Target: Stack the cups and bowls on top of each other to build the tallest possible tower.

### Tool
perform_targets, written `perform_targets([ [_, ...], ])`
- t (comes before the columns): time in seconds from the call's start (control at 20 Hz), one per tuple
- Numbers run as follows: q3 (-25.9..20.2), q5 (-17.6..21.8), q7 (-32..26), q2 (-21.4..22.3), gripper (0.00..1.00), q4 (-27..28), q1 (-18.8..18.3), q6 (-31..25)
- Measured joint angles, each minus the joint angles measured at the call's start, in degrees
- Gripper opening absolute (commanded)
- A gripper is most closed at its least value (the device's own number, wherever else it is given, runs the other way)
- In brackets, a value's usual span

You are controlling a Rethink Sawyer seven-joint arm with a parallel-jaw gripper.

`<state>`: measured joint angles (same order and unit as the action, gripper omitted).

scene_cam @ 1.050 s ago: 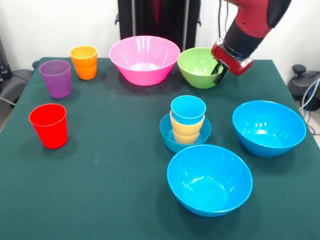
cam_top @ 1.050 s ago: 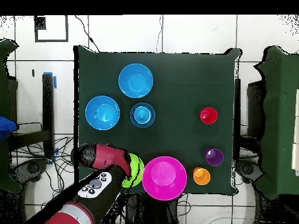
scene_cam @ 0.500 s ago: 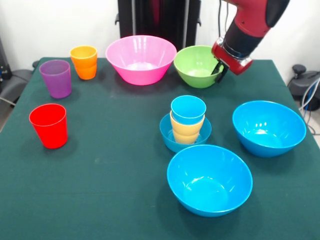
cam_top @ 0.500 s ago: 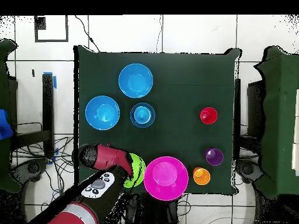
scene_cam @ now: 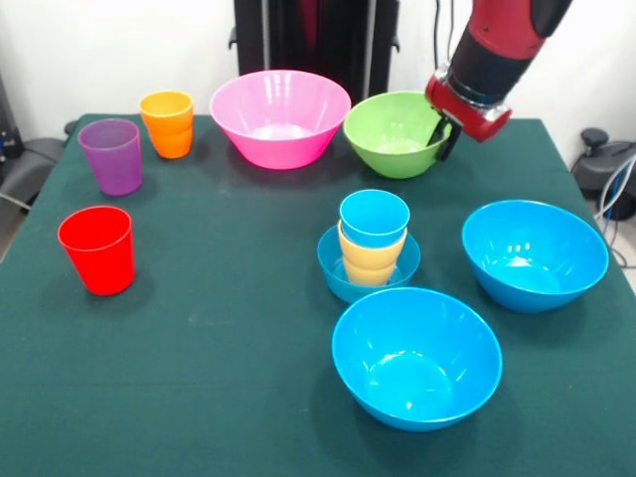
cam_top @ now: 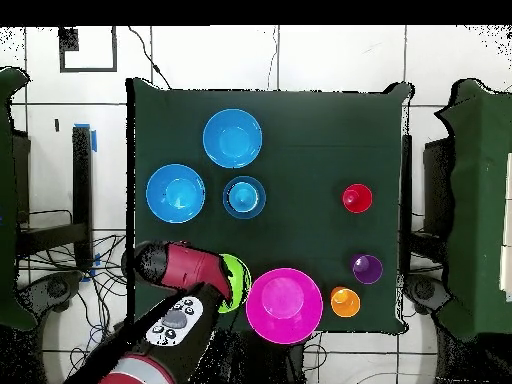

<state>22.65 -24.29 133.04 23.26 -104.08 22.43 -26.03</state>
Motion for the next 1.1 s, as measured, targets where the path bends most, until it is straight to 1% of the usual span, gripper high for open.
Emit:
perform_targets([
  [0.3, 1.29, 3.31, 0.00, 2.40, 0.00, 3.31, 0.81, -5.05],
  [0.6, 2.27, 8.61, 0.00, 4.88, 0.00, 9.28, 0.92, -12.59],
  [0.8, 2.51, 12.07, 0.00, 6.02, 0.00, 13.23, 0.89, -14.49],
  [0.85, 2.51, 13.98, 0.00, 6.48, 0.00, 15.30, 0.78, -14.65],
  [1.1, 2.51, 18.04, 0.00, 7.39, 0.00, 19.76, 0.11, -14.65],
])
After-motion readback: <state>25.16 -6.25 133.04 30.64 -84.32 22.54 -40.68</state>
